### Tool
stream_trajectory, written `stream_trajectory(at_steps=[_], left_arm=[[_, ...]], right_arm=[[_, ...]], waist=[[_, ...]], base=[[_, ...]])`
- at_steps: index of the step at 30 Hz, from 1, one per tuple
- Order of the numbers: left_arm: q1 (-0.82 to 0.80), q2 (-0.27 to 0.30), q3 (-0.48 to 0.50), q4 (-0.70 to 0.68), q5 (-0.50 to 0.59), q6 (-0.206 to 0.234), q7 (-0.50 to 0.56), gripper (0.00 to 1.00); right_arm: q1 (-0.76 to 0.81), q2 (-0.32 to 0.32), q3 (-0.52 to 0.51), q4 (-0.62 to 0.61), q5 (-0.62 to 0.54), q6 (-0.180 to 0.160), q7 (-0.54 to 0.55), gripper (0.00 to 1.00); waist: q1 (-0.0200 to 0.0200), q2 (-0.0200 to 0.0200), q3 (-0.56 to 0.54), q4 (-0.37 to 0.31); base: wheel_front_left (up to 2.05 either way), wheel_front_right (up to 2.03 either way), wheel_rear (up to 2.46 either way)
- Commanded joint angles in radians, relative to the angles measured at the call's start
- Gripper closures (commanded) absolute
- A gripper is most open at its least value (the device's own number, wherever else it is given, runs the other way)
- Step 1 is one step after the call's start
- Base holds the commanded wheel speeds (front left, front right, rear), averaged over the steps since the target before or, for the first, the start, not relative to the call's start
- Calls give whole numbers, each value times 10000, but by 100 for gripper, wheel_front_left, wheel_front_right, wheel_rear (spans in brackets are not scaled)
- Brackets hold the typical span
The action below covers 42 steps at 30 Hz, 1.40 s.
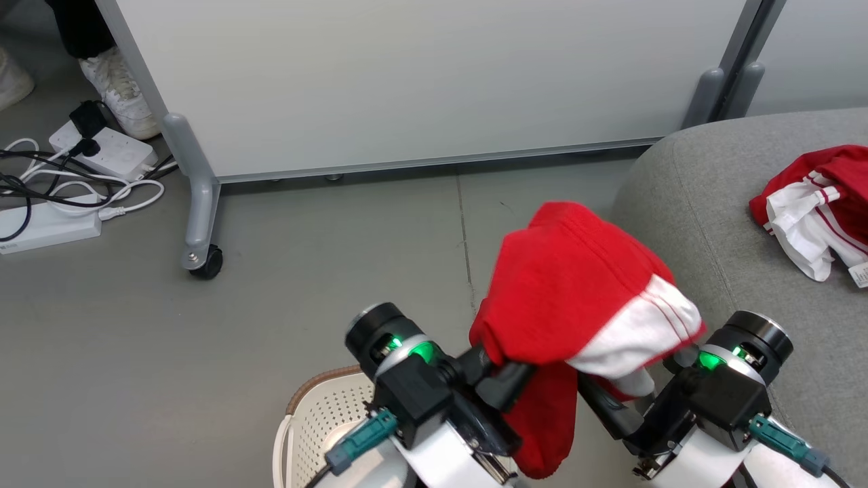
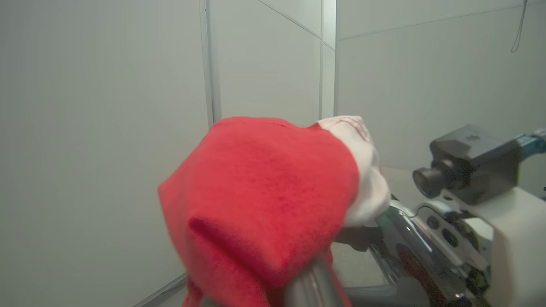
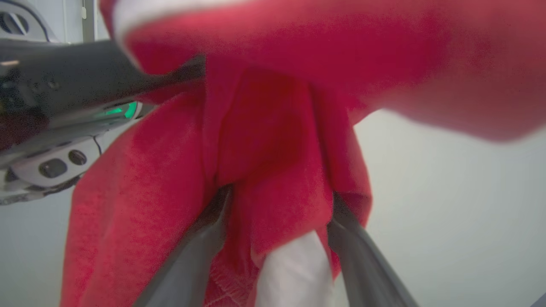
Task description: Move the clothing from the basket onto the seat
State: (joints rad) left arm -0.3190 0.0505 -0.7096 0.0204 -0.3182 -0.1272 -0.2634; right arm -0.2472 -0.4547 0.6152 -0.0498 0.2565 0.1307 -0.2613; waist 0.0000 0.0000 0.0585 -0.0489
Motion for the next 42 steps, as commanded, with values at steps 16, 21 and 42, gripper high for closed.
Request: stream_trajectory(at_steps=[16,21,42], left_arm=[[-504,374,-1634,84,-544,-42,-15,100],[-267,344,-1387,252,-473,-43,-15,100],[-18,271,-759,1220,-91,-44,-8,0]], right_arm=[[-1129,-628,1796,846,592,2,-31,100],[-826,-372,1544,843,643,2,-31,100],[496,1055,-283,528,1382,2,-31,100]], waist=[[0,0,-363,369],[0,0,-417,419],[0,0,-334,246]], base=[[0,0,0],[0,0,0],[0,0,0]])
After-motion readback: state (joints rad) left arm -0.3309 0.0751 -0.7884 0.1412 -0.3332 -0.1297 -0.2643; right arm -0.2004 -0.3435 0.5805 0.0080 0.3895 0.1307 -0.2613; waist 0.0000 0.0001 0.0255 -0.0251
